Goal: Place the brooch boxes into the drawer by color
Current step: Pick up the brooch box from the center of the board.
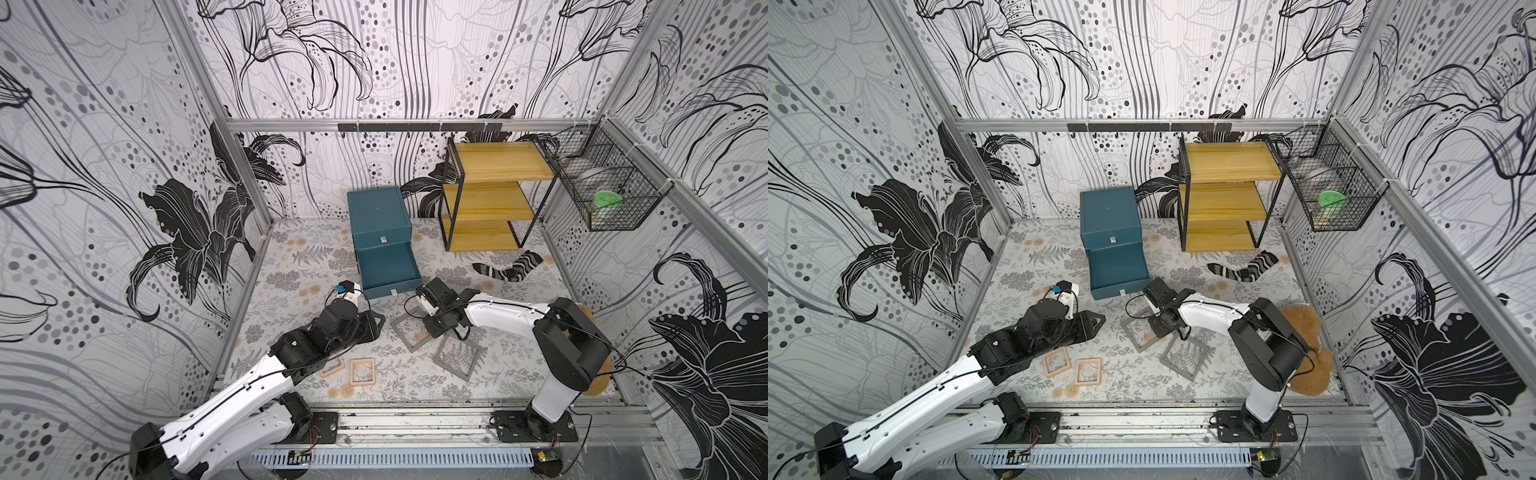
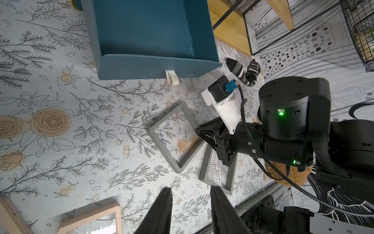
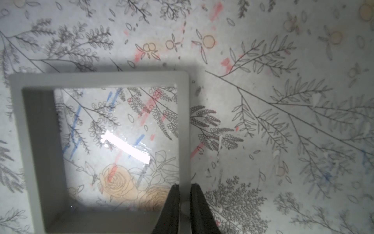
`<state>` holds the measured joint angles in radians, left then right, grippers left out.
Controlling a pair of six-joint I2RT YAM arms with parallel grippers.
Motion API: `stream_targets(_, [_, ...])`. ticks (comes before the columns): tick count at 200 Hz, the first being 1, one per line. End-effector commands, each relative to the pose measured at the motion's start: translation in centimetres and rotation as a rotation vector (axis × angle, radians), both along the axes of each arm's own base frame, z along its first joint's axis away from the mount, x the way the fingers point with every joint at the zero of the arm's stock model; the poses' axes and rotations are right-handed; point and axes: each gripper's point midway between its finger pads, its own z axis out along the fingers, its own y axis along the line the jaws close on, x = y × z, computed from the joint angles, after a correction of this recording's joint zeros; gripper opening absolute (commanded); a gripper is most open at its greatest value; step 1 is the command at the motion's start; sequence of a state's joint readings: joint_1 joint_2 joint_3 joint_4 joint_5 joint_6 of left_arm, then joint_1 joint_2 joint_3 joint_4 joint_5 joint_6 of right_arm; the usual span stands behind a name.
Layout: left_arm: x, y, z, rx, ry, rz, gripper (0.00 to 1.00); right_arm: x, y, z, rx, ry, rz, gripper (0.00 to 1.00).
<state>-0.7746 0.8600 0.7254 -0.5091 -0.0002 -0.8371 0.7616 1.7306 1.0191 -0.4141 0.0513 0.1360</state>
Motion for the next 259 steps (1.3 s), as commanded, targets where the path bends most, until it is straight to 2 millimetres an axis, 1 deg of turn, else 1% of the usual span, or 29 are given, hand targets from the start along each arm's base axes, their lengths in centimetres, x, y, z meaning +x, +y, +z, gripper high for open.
stream_targets(1, [0.6,-0.5,2.0,-0.026,-0.053,-0.004,0.37,-0.2,0.1,0.6,-0.027,-0.014,0.019,0.12])
stream_targets(41, [0.7,-0.5,2.0,-0.028,-0.058,0.0,0.37,-0.7,-0.6,0.9,-0.055,-0.025,-0.011,0.0])
stream_targets(59, [0.7,-0.5,2.1,-0.03,-0.061,0.003,0.37,-0.8,-0.8,1.5,-0.042,-0.028,-0.043,0.0])
stream_targets(66, [0.8,-0.5,2.1,-0.031,-0.06,0.005,0.37,-1.0,-1.0,1.3,-0.042,-0.019,-0.056,0.0])
stream_targets(68, [0.8,-0.5,2.2,-0.03,-0.061,0.006,0.37,-1.0,-0.9,2.0,-0.025,-0.031,-0.06,0.0])
stream_targets(71, [0.8,-0.5,2.1,-0.03,-0.06,0.006,0.37,-1.0,-0.9,2.4,-0.015,-0.035,-0.067,0.0])
stream_targets(84, [0.8,-0.5,2.1,-0.03,-0.059,0.009,0.37,-1.2,-1.1,2.9,-0.004,-0.032,-0.096,0.0])
stream_targets(129, [1.0,-0.4,2.3,-0.042,-0.063,0.028,0.37,-2.4,-3.5,4.5,-0.02,-0.022,-0.226,0.0])
stream_targets(161, [1.3,-0.3,3.0,-0.055,-0.075,0.048,0.37,-3.5,-4.8,5.7,-0.022,0.005,-0.303,0.0])
stream_targets(189, [1.7,-0.2,3.9,-0.065,-0.096,0.07,0.37,-4.1,-5.4,7.3,-0.002,0.008,-0.354,0.0])
stream_targets(210, [2.1,0.1,4.9,-0.07,-0.115,0.096,0.37,-4.2,-5.6,9.0,0.022,-0.002,-0.382,0.0])
stream_targets(234, [2.5,0.4,6.0,-0.074,-0.133,0.12,0.37,-3.7,-5.2,11.4,0.059,-0.027,-0.398,0.0])
stream_targets(259, [3.0,0.4,6.6,-0.066,-0.142,0.129,0.38,-2.7,-4.3,13.6,0.087,-0.045,-0.401,0.0])
